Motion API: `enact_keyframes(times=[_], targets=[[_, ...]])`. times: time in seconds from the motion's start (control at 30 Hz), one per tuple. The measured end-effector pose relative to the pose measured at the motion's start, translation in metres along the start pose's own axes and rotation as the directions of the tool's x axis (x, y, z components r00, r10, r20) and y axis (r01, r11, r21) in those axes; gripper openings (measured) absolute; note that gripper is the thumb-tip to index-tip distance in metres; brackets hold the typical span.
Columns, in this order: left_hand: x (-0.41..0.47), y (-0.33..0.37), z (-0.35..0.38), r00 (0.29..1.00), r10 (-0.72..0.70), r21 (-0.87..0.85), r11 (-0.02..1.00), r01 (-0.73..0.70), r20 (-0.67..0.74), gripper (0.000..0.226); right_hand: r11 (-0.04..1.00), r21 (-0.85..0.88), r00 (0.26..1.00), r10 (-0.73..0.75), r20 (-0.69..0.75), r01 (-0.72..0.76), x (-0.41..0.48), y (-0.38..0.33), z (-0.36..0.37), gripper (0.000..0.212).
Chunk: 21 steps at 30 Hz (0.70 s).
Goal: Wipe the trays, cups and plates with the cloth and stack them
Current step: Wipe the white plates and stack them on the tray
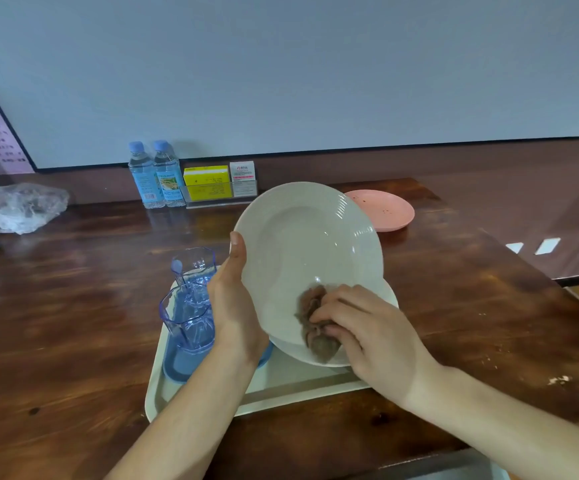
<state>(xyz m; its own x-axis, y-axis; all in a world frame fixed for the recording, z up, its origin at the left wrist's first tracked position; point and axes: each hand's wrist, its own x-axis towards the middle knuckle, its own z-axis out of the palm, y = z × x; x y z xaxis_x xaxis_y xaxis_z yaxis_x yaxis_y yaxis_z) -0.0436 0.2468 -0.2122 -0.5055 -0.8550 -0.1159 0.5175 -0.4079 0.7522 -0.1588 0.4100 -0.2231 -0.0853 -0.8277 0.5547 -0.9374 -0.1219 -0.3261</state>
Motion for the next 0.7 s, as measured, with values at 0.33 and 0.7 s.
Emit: enact_keyframes(times=[0.33,0.7], targets=[[0.001,0.002,0.002,0.999,-0.037,0.008,0.999,0.037,0.02,0.061,0.975,-0.216,0.997,-0.028,0.074,0.043,0.018,0.042,-0.034,0.022],[-0.018,0.002,0.01,0.957,-0.234,-0.025,0.97,0.242,0.171,0.052,0.983,0.182,0.997,-0.016,0.078,0.002,0.061,-0.023,0.008,0.029]])
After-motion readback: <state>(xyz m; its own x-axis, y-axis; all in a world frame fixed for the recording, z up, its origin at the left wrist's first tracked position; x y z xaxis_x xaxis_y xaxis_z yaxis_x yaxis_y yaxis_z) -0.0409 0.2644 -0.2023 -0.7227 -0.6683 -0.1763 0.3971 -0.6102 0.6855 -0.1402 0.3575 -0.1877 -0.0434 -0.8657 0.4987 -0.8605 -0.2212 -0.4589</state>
